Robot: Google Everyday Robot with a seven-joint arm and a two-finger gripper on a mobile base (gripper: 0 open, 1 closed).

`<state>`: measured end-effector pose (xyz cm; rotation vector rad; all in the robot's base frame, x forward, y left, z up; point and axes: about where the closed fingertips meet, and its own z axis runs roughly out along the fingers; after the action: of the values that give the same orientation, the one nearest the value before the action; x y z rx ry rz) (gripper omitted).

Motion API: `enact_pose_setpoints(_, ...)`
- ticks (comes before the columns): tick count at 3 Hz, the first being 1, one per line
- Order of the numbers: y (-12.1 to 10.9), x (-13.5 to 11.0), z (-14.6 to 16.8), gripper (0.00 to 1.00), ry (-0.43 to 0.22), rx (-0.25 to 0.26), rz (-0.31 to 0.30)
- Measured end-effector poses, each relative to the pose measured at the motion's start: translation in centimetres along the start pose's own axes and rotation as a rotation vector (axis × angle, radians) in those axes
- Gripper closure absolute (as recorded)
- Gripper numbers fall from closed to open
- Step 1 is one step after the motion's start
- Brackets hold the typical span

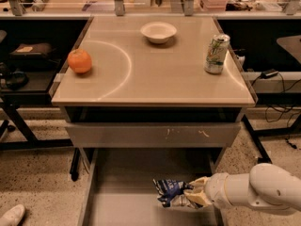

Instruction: Place blue chip bag into middle drawer

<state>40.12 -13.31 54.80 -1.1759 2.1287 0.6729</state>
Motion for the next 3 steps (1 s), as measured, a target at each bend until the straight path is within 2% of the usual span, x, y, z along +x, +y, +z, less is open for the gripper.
enact_pose_setpoints(2,-0.4,0.7,1.0,1.0,0.001,-0.009,0.016)
enact_pose_setpoints(3,-3.0,1.9,4.0,1.0,-0.028,0.014,0.004)
